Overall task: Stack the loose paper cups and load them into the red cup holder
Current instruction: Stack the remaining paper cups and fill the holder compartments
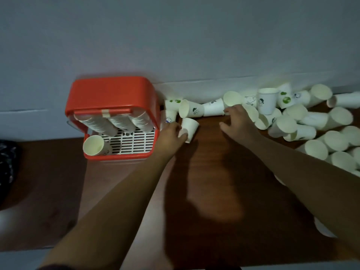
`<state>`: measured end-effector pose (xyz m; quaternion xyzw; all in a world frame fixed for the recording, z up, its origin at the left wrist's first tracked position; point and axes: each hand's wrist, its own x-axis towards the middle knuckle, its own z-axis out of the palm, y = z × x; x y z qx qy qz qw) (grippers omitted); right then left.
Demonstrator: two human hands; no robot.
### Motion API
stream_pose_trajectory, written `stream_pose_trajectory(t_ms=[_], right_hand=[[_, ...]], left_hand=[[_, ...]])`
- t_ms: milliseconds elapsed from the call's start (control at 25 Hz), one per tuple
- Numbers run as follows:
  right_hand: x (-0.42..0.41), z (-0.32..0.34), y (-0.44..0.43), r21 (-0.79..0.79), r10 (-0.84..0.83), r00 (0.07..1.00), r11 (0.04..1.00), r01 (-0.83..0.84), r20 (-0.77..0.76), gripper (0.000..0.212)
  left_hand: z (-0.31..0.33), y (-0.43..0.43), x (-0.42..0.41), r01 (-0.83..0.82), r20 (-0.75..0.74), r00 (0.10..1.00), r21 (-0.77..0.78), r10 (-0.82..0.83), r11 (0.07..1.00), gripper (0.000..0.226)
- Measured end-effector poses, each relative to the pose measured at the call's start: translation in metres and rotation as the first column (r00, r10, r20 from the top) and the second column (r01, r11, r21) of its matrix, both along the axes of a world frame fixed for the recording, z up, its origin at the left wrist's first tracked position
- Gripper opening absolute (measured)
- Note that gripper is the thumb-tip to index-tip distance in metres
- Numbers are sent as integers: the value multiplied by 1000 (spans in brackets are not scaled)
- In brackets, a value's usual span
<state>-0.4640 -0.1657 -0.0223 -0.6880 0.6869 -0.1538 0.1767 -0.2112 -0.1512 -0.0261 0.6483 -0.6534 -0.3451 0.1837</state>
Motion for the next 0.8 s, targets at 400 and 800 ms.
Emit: stream_pose_trajectory(t_ms=[400,800], right_hand=[[-2,-49,-73,109,336,909,942,-319,-246,70],[4,-55,-65,49,394,727,893,-447,-562,47]], left_hand=[[-70,-36,-47,-157,199,971,107,134,982,72],[-77,11,-32,-92,91,992,111,82,990,86]])
